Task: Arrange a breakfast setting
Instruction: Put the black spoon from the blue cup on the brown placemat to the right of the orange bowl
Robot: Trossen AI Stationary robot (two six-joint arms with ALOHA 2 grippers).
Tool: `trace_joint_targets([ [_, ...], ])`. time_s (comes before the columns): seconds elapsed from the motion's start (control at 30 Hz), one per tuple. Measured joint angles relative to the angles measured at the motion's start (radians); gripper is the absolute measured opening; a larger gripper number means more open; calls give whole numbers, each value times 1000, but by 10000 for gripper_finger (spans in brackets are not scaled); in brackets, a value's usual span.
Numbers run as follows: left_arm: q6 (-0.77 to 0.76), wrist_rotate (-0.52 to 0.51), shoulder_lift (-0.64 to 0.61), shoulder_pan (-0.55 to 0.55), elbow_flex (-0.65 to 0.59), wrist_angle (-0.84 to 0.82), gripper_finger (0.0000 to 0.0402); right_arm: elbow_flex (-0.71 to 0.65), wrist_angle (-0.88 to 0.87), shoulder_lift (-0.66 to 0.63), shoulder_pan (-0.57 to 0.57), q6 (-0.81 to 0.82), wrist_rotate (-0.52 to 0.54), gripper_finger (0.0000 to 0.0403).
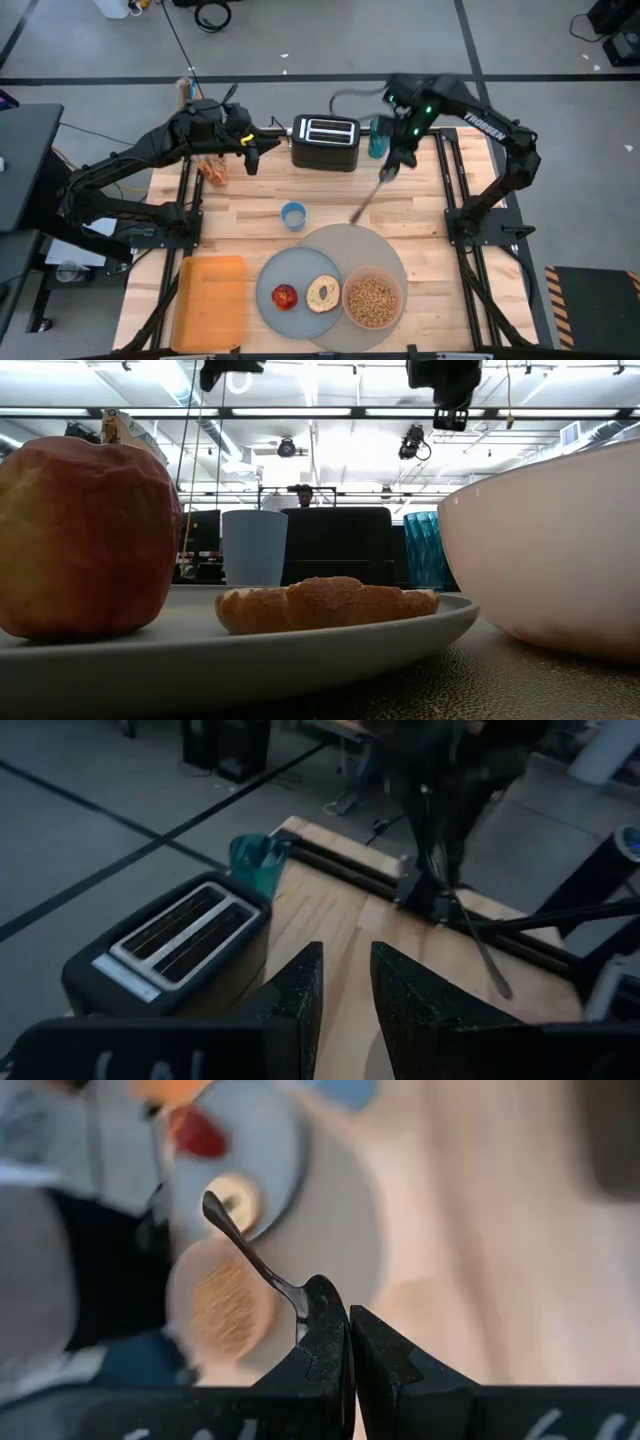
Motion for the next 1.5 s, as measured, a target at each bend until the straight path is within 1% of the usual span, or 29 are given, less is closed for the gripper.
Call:
trace_joint_targets([
  [0.07, 1, 13, 0, 0, 28, -15, 93, -65, -1, -19, 45, 7, -33, 24],
  [0.2, 19, 14, 0, -1, 64, -74, 93, -209, -1, -67, 136, 35, -45, 24],
  [0.33, 42, 15, -1, -2, 89, -126, 93, -341, 0, -109, 236, 87, -119, 24],
  [0.37, 42, 16, -1, -2, 89, -139, 93, -368, -1, -117, 264, 100, -124, 24],
  [0.5, 47, 39, 0, -2, 89, -163, 93, -463, -3, -138, 381, 114, -111, 24],
  [0.63, 53, 56, 0, -2, 89, -165, 93, -563, 0, -133, 480, 107, -77, 24],
  [0.77, 48, 56, 0, -2, 89, -165, 93, -686, 110, -132, 541, 107, -67, 24],
  [0.83, 42, 56, 0, -2, 89, -165, 93, -737, 191, -132, 562, 107, -57, 24],
  [0.97, 40, 56, 0, -2, 89, -164, 93, -812, 383, -133, 582, 104, 1, 24],
  [1.1, 35, 56, 0, 0, 89, -164, 93, -858, 528, -122, 581, 107, -16, 24],
  [1.23, 19, 55, 0, 0, 88, -163, 93, -884, 620, -90, 571, 94, -31, 24],
  [1.5, -19, 43, 0, 0, 88, -164, 93, -911, 731, 21, 568, -5, -46, 23],
])
